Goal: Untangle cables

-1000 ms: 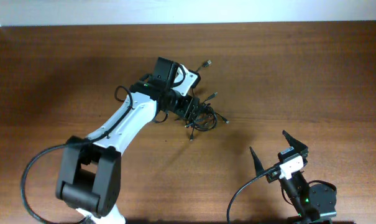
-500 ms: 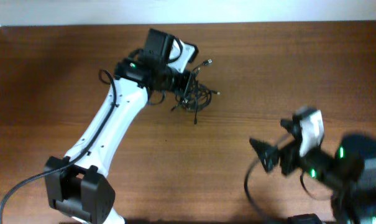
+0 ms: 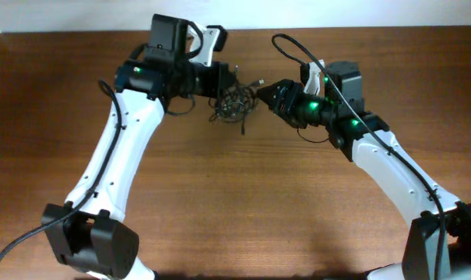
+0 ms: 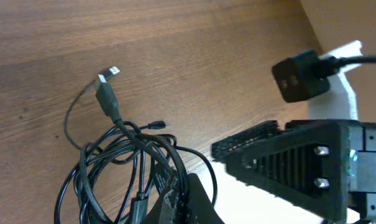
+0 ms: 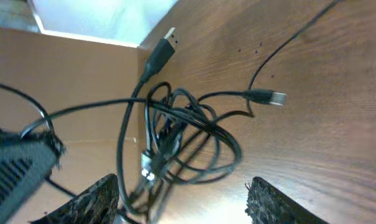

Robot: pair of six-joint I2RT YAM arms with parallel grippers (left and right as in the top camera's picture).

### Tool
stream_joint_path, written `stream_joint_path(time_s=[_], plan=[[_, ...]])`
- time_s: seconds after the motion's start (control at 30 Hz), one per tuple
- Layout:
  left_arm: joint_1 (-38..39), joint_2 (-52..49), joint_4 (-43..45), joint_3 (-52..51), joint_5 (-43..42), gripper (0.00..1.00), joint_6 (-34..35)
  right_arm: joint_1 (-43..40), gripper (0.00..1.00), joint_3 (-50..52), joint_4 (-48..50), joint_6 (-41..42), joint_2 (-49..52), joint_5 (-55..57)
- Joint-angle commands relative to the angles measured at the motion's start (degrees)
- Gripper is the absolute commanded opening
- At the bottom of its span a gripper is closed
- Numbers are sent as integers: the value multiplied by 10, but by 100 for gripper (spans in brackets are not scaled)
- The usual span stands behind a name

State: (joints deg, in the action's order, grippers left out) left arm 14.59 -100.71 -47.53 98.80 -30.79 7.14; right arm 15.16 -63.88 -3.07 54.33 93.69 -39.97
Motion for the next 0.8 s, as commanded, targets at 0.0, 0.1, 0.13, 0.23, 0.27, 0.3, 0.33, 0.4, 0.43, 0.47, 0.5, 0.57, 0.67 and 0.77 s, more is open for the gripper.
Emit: stream_joint_path(time_s=[0.0, 0.1, 0.13, 0.23, 0.27, 0.3, 0.33, 0.4, 0.43, 0.47, 0.5, 0.57, 0.67, 0.77], plan=[[10, 11, 4, 9, 13, 0, -7, 19, 62, -6, 6, 44, 6, 29], [11, 11, 4, 9, 12, 0, -7, 37, 38, -6, 10, 60, 10, 66], [11, 11, 5, 9, 12, 0, -7, 45, 35, -6, 10, 60, 20, 76], [11, 11, 6, 9, 12, 0, -7, 62, 26, -6, 28, 62, 36, 80], [11, 11, 6, 9, 12, 0, -7, 62, 21, -6, 29, 62, 36, 81], [11, 11, 6, 9, 20, 0, -7, 61, 4, -6, 29, 45, 35, 81], [10, 11, 6, 9, 42, 0, -7, 61, 4, -7, 25, 33, 32, 81], [-6, 11, 3, 9, 100, 0, -7, 54, 4, -7, -17, -43, -10, 113], [-21, 11, 1, 9, 121, 0, -7, 39, 4, -7, -74, -84, -48, 149], [-41, 11, 0, 9, 143, 0, -7, 20, 4, -8, -135, -123, -90, 178], [-53, 11, -1, 9, 162, 0, -7, -9, 4, -9, -212, -171, -151, 208], [-71, 11, -11, 9, 215, 0, -8, -44, 4, -9, -296, -216, -236, 236], [-75, 11, -28, 9, 293, 0, -7, -77, 4, -9, -367, -242, -299, 242], [-75, 11, -50, 9, 417, 0, -7, -100, 4, -10, -422, -250, -303, 278]])
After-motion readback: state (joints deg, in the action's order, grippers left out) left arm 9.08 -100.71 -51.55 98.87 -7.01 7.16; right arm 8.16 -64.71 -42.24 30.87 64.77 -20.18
